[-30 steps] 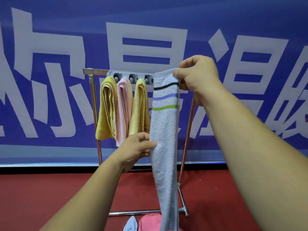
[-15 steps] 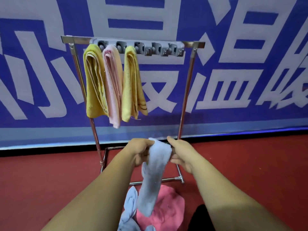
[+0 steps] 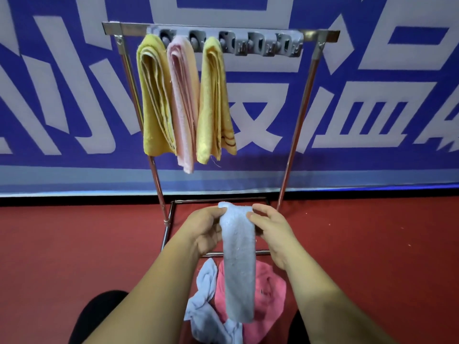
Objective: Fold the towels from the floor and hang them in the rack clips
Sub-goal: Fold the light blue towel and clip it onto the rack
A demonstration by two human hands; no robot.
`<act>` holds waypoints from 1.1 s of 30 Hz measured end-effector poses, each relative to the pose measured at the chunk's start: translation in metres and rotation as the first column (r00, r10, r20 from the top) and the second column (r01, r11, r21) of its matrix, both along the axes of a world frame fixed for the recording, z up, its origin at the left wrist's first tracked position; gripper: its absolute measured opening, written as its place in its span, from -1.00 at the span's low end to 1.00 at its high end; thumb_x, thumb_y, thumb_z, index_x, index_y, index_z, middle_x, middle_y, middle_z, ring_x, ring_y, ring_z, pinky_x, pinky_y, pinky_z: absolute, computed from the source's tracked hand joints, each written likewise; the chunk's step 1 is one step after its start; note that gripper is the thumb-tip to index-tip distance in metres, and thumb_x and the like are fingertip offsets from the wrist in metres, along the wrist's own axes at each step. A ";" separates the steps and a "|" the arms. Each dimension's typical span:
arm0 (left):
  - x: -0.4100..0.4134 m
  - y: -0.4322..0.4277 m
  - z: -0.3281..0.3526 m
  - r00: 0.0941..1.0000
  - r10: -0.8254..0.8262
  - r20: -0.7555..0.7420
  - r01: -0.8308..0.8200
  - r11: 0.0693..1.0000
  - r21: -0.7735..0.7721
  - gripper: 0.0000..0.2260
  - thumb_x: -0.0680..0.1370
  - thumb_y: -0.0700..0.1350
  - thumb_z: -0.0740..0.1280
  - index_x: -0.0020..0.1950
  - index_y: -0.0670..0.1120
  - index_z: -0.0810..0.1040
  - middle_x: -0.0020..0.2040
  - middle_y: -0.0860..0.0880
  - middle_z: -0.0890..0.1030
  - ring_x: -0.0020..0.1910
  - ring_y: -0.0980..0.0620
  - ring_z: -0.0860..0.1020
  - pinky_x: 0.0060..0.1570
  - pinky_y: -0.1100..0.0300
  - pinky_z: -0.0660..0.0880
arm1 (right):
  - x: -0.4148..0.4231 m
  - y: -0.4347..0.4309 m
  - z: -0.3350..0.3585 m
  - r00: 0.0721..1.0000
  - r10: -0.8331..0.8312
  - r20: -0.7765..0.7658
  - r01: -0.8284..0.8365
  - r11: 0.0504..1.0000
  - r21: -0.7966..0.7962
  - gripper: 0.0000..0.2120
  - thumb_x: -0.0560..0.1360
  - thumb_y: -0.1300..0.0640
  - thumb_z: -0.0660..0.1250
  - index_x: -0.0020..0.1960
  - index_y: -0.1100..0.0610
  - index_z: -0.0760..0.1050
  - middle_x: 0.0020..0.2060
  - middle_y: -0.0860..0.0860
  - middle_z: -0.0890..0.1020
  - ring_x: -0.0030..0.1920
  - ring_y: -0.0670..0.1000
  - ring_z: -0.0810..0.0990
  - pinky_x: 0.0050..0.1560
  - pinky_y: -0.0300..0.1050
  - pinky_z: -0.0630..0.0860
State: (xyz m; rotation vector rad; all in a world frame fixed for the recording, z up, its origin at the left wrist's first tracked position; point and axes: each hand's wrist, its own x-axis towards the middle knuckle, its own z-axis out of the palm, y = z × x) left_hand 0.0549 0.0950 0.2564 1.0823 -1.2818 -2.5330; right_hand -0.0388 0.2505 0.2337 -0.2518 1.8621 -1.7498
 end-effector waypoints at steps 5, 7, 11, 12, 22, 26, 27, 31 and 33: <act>-0.009 -0.009 0.023 0.997 0.007 -0.079 -0.009 1.000 -0.023 -0.82 0.70 -0.18 0.29 0.13 -0.23 0.66 -0.30 -0.07 0.63 -0.42 0.03 0.58 -0.40 0.18 0.52 | -0.009 -0.011 0.031 0.998 -0.037 -0.058 0.028 0.988 -0.151 -0.67 0.56 0.31 0.46 0.28 0.06 0.61 -0.21 -0.01 0.71 -0.13 -0.01 0.65 -0.05 -0.08 0.52; -0.009 -0.009 0.033 0.995 -0.024 -0.098 0.014 0.995 -0.101 -0.76 0.68 -0.09 0.33 -0.07 -0.16 0.71 -0.37 -0.02 0.58 -0.44 0.06 0.50 -0.40 0.19 0.42 | -0.013 -0.016 0.044 0.996 -0.056 -0.065 0.043 0.982 -0.182 -0.71 0.54 0.31 0.48 0.19 0.04 0.64 -0.15 0.07 0.73 -0.11 0.05 0.64 -0.06 -0.03 0.51; -0.005 -0.005 0.043 0.974 -0.209 -0.091 0.173 0.938 -0.301 -0.76 0.61 -0.15 0.42 0.27 -0.06 0.68 -0.10 -0.06 0.72 -0.19 -0.01 0.61 -0.20 0.12 0.45 | -0.020 -0.021 0.065 0.993 -0.109 -0.045 0.097 0.973 -0.208 -0.75 0.52 0.33 0.48 0.14 0.09 0.66 0.04 0.24 0.74 -0.06 0.12 0.67 -0.01 0.04 0.56; -0.006 -0.007 0.042 0.966 -0.225 -0.126 0.180 0.938 -0.297 -0.71 0.60 -0.21 0.42 0.31 -0.02 0.66 0.00 -0.09 0.75 -0.11 -0.04 0.65 -0.14 0.09 0.50 | -0.022 -0.021 0.071 0.993 -0.112 -0.033 0.101 0.966 -0.239 -0.73 0.53 0.33 0.48 0.18 0.10 0.64 0.05 0.25 0.73 -0.07 0.12 0.69 -0.01 0.04 0.60; -0.014 -0.002 0.045 0.971 -0.116 -0.211 0.083 0.984 -0.158 -0.74 0.67 -0.13 0.37 0.28 -0.25 0.67 0.16 -0.19 0.74 -0.01 -0.07 0.74 -0.04 0.09 0.64 | -0.017 -0.017 0.090 0.994 -0.026 -0.102 0.007 0.982 -0.187 -0.58 0.51 0.35 0.47 0.31 0.04 0.57 0.02 0.21 0.73 -0.08 0.16 0.76 -0.05 0.08 0.68; -0.008 0.003 0.040 0.950 -0.259 -0.176 0.218 0.950 -0.224 -0.66 0.62 -0.03 0.44 0.29 -0.22 0.68 0.20 -0.18 0.74 0.11 -0.08 0.72 0.07 0.09 0.61 | -0.018 -0.012 0.101 0.995 -0.061 -0.080 0.047 0.985 -0.166 -0.65 0.54 0.39 0.44 0.29 0.16 0.58 0.13 0.24 0.66 -0.03 0.14 0.74 0.13 0.20 0.70; -0.006 0.001 0.039 0.941 -0.280 -0.190 0.230 0.942 -0.245 -0.67 0.61 -0.09 0.44 0.30 -0.25 0.67 0.21 -0.22 0.73 0.09 -0.08 0.71 0.03 0.13 0.62 | -0.019 -0.011 0.104 0.995 -0.063 -0.077 0.049 0.985 -0.168 -0.66 0.55 0.40 0.43 0.28 0.17 0.58 0.13 0.23 0.66 -0.04 0.11 0.73 0.08 0.15 0.72; -0.006 -0.003 0.044 0.925 -0.294 -0.242 0.227 0.935 -0.271 -0.71 0.60 -0.26 0.42 0.33 -0.22 0.65 0.22 -0.24 0.72 0.10 -0.11 0.71 -0.01 0.12 0.66 | -0.023 -0.007 0.105 0.997 -0.040 -0.070 0.031 0.991 -0.128 -0.64 0.53 0.38 0.45 0.28 0.13 0.58 0.14 0.17 0.69 -0.02 0.08 0.77 -0.12 0.00 0.74; -0.008 -0.005 0.044 0.918 -0.277 -0.283 0.210 0.947 -0.245 -0.69 0.60 -0.29 0.41 0.36 -0.20 0.63 0.25 -0.25 0.70 0.14 -0.16 0.70 0.09 0.04 0.67 | -0.025 -0.007 0.103 0.997 -0.039 -0.060 0.029 0.989 -0.147 -0.63 0.52 0.37 0.46 0.28 0.09 0.59 0.14 0.15 0.70 0.02 0.11 0.78 -0.09 0.04 0.74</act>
